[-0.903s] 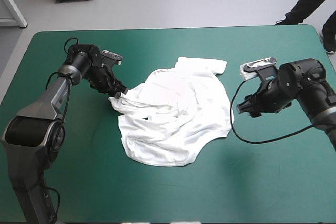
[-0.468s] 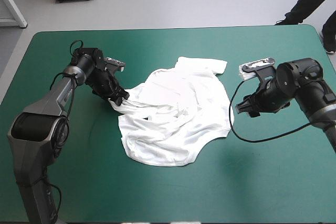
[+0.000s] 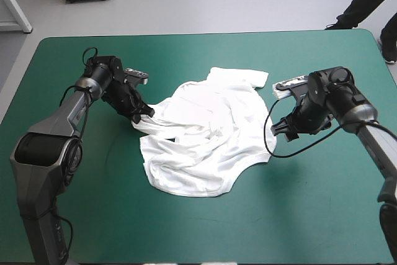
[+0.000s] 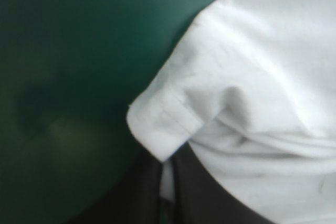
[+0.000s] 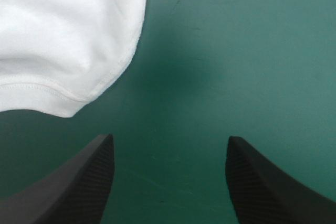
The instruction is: Fold the cloth
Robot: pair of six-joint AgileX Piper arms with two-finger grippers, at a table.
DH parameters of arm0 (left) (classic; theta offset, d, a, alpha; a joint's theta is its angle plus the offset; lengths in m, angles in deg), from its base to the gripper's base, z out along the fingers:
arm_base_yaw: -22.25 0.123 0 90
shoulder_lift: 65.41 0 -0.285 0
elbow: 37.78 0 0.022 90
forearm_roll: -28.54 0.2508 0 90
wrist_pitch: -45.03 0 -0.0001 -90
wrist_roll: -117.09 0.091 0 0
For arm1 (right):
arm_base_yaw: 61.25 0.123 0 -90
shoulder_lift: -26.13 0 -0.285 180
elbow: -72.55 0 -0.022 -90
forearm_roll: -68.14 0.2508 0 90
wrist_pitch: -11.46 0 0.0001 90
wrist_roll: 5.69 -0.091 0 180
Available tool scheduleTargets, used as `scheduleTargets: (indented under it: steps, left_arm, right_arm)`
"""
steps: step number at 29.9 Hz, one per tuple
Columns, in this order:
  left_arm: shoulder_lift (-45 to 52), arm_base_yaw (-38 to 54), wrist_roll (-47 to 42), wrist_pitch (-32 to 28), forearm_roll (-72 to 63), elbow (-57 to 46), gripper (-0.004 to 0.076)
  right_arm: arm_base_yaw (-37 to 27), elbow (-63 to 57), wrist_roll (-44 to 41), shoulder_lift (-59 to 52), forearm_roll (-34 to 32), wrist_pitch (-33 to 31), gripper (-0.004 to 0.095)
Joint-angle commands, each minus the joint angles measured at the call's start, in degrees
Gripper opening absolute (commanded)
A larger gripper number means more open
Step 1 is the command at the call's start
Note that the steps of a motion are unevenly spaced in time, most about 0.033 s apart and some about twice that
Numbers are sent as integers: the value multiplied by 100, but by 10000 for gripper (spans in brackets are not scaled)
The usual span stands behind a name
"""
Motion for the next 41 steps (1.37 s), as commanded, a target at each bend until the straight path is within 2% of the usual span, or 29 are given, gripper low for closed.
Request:
scheduleTargets:
  steps: [1, 9, 19, 20, 22, 26, 27, 34, 41]
  left_arm:
    - [195, -18, 9, 293, -454, 85, -22]
    - [195, -18, 153, 293, -837, 85, -22]
    - [319, -18, 177, 316, -840, 85, -22]
    - [337, -18, 177, 316, -840, 96, -22]
    - [378, -18, 177, 316, -840, 96, -22]
    - [475, -18, 208, 316, -878, 96, -22]
    - [492, -18, 221, 316, -889, 96, -22]
    - [967, -18, 260, 438, -944, 96, -22]
    - [2200, -18, 247, 439, -957, 96, -22]
  right_arm:
    - [-48, 299, 151, 151, 352, 104, 577]
    - [-12, 780, 368, 932, 998, 212, 577]
    - [388, 851, 409, 1712, 1038, 227, 562]
    - [420, 851, 409, 1741, 1038, 227, 537]
    - [507, 851, 398, 1799, 1038, 227, 424]
    - [586, 851, 398, 1841, 1086, 206, 89]
    - [590, 851, 409, 1841, 1117, 190, -23]
    - [599, 887, 399, 1631, 824, -299, -11]
    - [573, 1536, 38, 428, 114, -341, -13]
